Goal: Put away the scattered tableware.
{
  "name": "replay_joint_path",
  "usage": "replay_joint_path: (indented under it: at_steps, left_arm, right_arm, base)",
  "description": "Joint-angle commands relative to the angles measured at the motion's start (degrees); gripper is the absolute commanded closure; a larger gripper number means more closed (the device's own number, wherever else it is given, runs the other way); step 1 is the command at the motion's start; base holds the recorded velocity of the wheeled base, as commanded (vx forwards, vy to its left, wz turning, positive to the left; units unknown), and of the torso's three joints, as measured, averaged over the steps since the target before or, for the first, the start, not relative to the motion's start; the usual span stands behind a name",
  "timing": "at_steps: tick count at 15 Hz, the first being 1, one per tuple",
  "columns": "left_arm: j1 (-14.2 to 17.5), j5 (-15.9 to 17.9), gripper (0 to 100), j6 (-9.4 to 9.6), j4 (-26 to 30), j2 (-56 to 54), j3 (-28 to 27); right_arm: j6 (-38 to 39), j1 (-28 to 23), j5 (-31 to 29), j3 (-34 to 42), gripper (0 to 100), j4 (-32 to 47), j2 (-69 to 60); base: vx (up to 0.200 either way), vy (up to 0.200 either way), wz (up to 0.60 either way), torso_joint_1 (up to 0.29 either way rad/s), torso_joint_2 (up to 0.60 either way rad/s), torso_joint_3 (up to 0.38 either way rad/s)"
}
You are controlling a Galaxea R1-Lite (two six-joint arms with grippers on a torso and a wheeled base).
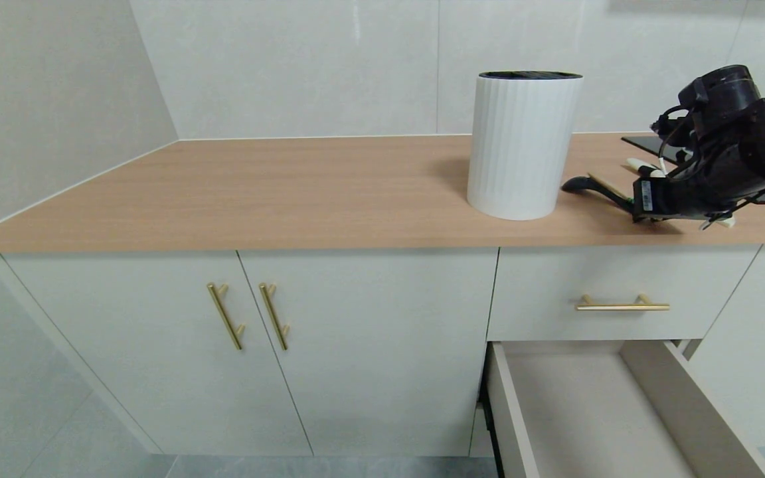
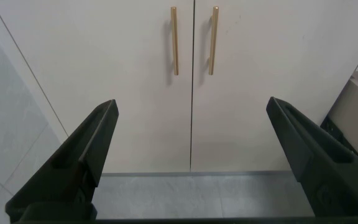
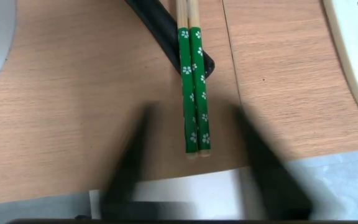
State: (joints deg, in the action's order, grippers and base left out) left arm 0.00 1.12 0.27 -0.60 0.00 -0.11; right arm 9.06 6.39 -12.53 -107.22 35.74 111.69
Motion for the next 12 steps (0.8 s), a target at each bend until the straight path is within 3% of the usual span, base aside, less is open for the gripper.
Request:
replay_joint_path:
  at_steps: [1, 7, 12]
  left_arm:
    - [0.0, 0.0, 0, 0.0, 0.0, 0.1, -0.1]
    - [0.0, 0.0, 0, 0.0, 0.0, 0.1, -0.1]
    - [0.0, 0.0, 0, 0.0, 0.0, 0.1, 0.0]
  right_arm:
    - [0.0, 0.0, 0.0, 0.0, 100, 0.0, 0.2]
    - [0.1, 0.0, -0.2, 0.0, 100, 0.1, -0.2]
    - [1.2, 0.0, 0.0, 3.4, 100, 0.1, -8.9]
  base:
    - [0.0, 0.0, 0.0, 0.0, 0.0, 0.0]
    - [0.0, 0.0, 0.0, 0.0, 0.0, 0.0]
    - [0.0, 0.0, 0.0, 0.0, 0.0, 0.0]
